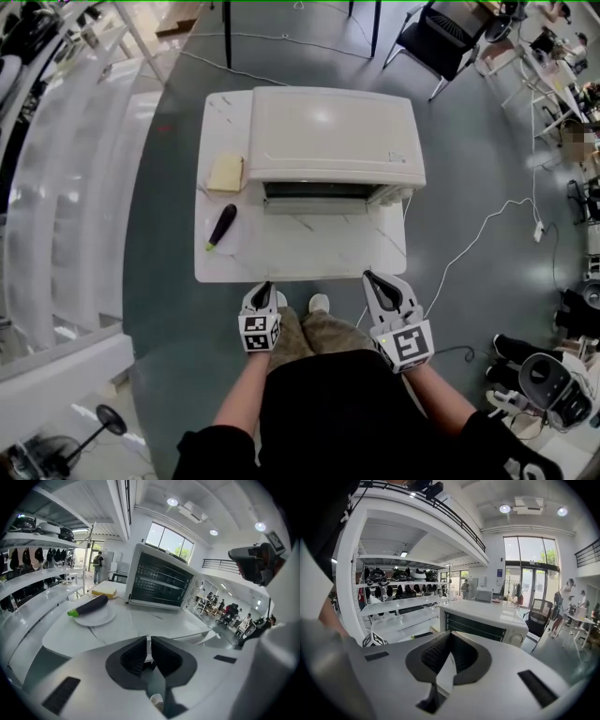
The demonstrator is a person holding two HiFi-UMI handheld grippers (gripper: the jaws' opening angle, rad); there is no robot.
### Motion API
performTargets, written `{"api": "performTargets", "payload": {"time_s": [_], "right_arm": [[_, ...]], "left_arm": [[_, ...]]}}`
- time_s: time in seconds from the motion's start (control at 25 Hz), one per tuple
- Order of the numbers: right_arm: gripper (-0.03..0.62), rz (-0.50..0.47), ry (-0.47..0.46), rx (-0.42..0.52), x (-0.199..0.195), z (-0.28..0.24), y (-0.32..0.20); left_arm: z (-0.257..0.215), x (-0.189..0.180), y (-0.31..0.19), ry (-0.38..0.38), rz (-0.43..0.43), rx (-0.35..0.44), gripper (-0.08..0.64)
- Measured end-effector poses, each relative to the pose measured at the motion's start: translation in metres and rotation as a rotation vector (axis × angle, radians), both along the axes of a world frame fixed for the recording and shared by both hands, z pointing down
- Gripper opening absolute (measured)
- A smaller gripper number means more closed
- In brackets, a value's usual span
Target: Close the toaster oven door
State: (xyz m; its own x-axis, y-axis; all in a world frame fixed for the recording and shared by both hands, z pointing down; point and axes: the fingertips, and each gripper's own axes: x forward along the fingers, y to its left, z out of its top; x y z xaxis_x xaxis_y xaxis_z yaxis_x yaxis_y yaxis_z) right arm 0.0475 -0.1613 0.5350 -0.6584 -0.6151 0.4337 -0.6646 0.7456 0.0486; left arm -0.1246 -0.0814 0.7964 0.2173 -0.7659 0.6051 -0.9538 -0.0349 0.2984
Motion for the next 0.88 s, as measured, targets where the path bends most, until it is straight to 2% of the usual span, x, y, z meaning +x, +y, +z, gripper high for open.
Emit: {"api": "performTargets", "payload": {"time_s": [0.16, 0.32, 0.48, 0.72, 0.88], "right_arm": [[0.021, -0.007, 0.01, -0.013, -0.006, 0.004, 0.008], [0.021, -0.01, 0.025, -0.021, -0.007, 0.009, 0.009], [0.021, -0.009, 0.034, -0.025, -0.006, 0.009, 0.009], [0.021, -0.001, 0.041, -0.026, -0.006, 0.009, 0.008], [0.021, 0.009, 0.046, -0.028, -0.003, 0.011, 0.005]], "left_arm": [[0.018, -0.001, -0.002, 0.023, -0.024, -0.022, 0.031], [0.033, 0.0, -0.007, 0.038, -0.028, -0.059, 0.087], [0.038, -0.005, -0.011, 0.079, -0.081, -0.073, 0.11], [0.044, 0.002, -0.011, 0.05, -0.019, -0.057, 0.117], [0.043, 0.006, -0.019, 0.038, -0.011, -0.047, 0.117]]}}
